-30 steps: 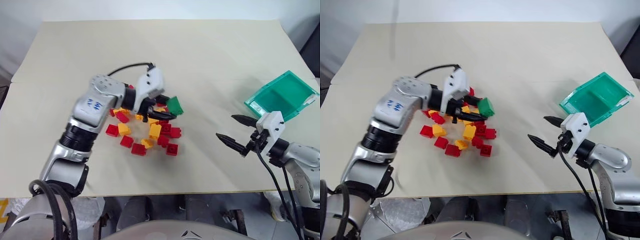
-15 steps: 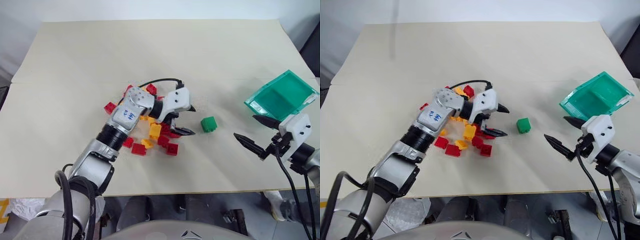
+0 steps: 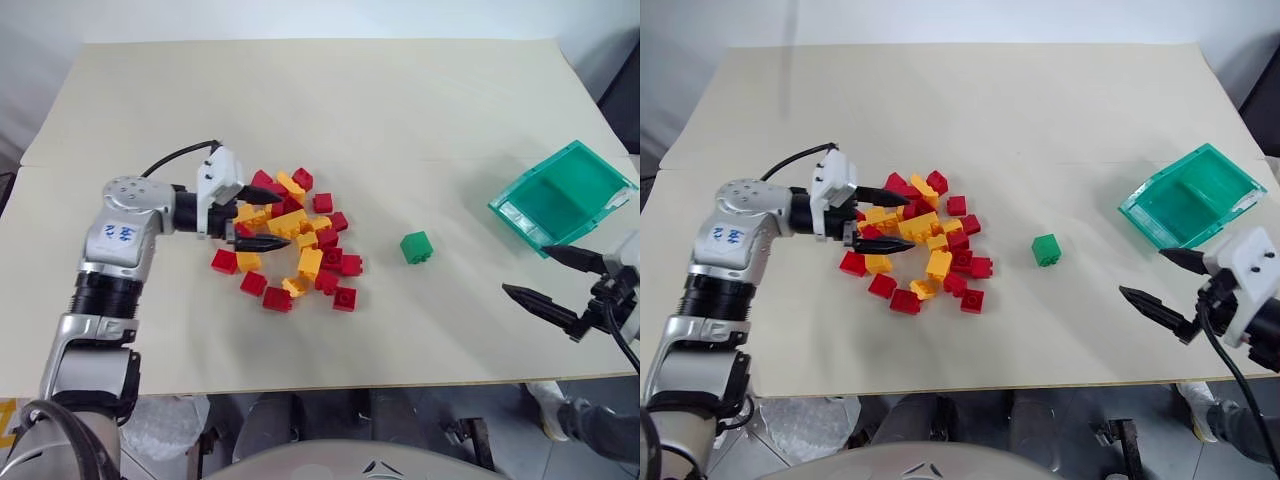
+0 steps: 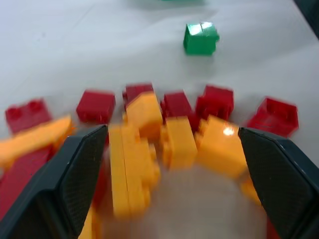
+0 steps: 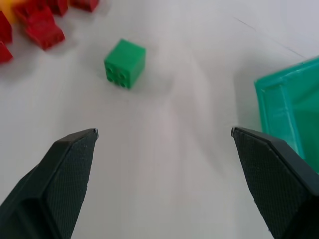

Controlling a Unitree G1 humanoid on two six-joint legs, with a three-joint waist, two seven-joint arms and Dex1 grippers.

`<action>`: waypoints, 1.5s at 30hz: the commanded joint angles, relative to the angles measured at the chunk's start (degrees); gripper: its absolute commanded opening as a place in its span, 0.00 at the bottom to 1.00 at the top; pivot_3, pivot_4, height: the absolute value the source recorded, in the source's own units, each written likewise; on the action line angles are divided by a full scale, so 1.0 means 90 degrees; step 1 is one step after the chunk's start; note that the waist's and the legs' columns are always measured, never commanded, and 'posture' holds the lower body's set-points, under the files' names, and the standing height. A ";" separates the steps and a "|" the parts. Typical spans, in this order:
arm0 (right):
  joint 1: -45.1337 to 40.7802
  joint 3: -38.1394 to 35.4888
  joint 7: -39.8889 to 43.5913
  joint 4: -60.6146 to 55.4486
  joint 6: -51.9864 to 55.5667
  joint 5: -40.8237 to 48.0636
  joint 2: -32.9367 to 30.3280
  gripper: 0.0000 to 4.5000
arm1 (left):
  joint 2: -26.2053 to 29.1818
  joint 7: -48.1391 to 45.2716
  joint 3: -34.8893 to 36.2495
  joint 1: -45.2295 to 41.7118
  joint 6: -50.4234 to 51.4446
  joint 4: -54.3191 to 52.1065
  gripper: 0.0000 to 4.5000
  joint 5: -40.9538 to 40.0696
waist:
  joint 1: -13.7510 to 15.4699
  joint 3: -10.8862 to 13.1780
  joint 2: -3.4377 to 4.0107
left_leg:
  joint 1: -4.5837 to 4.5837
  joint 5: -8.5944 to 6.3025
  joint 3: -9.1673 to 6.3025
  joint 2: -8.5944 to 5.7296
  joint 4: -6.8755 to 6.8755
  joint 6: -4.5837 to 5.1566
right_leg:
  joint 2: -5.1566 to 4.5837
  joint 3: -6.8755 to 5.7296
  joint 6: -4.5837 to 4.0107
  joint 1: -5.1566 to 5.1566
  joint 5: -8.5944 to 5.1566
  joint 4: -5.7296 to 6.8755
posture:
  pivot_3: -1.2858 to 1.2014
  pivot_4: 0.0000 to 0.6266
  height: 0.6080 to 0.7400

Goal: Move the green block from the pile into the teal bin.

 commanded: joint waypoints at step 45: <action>-0.2792 0.1082 -0.3202 0.2052 -0.1192 -0.2561 0.1457 0.34 | -0.0015 0.0394 0.1238 0.1429 -0.0179 -0.1469 1.00 -0.1561 | -0.0157 0.0004 0.0001 | -0.0016 0.0001 0.0026 0.0007 -0.0020 -0.0022 | 0.0024 0.0005 -0.0020 -0.0042 -0.0009 0.0011 | 0.52 0.24 1.00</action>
